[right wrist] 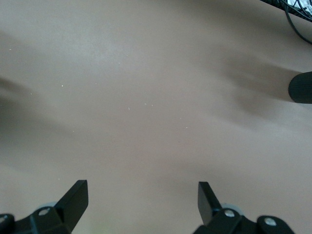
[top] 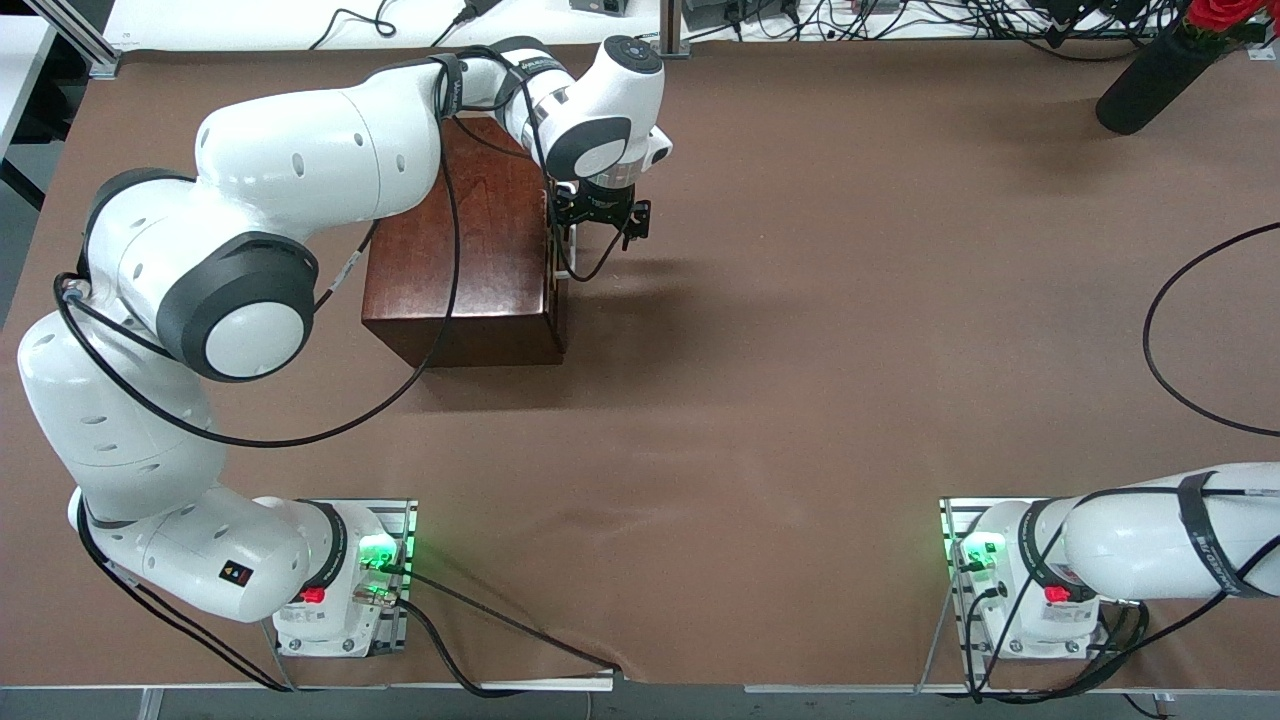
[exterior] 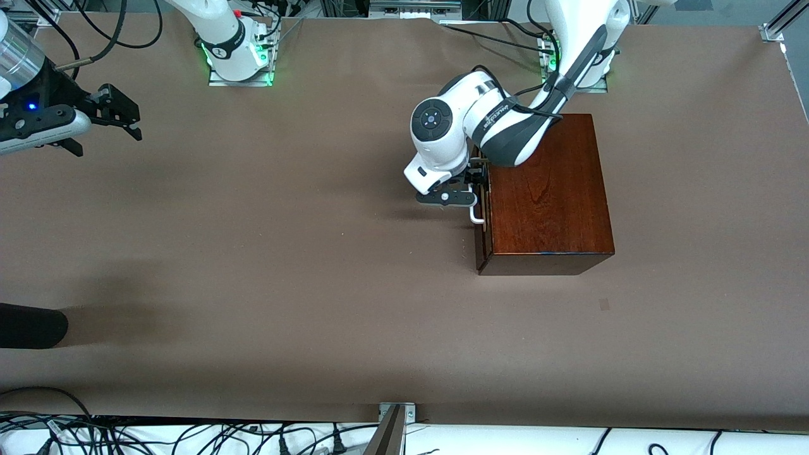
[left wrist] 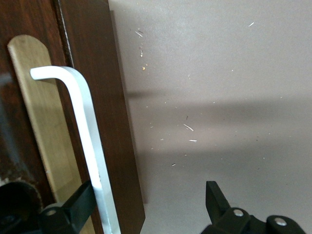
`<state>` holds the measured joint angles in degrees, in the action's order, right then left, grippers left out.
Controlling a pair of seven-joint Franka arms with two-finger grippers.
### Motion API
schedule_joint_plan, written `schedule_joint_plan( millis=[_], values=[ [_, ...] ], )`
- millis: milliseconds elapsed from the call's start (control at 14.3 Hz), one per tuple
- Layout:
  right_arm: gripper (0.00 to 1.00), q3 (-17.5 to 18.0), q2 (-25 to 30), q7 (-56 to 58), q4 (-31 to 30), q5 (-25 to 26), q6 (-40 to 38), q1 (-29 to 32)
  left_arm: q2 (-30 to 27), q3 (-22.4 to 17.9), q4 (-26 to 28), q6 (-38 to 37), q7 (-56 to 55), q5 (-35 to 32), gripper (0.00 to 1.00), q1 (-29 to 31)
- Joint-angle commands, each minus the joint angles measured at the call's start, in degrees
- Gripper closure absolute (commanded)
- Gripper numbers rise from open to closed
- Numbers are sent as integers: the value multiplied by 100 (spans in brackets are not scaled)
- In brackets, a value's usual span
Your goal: Open drawer, take yellow block, close drawer
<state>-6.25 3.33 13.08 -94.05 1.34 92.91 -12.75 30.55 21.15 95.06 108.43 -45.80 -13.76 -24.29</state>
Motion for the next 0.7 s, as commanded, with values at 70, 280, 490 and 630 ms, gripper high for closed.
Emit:
schedule_joint_plan(
  millis=[70, 280, 490, 630],
  values=[
    [0, 62, -52, -33, 133, 129, -80, 44, -14, -6, 65, 82, -114, -258, 0, -49],
    [0, 62, -52, -33, 133, 129, -106, 44, 82, -6, 39, 99, -297, -294, 0, -250],
    [0, 45, -61, -33, 124, 129, -115, 53, 153, 3, -14, 213, -587, -461, 0, -374],
    [0, 44, -70, -42, 124, 129, -124, 62, 240, 3, -128, 275, -632, -461, 0, -392]
  ],
)
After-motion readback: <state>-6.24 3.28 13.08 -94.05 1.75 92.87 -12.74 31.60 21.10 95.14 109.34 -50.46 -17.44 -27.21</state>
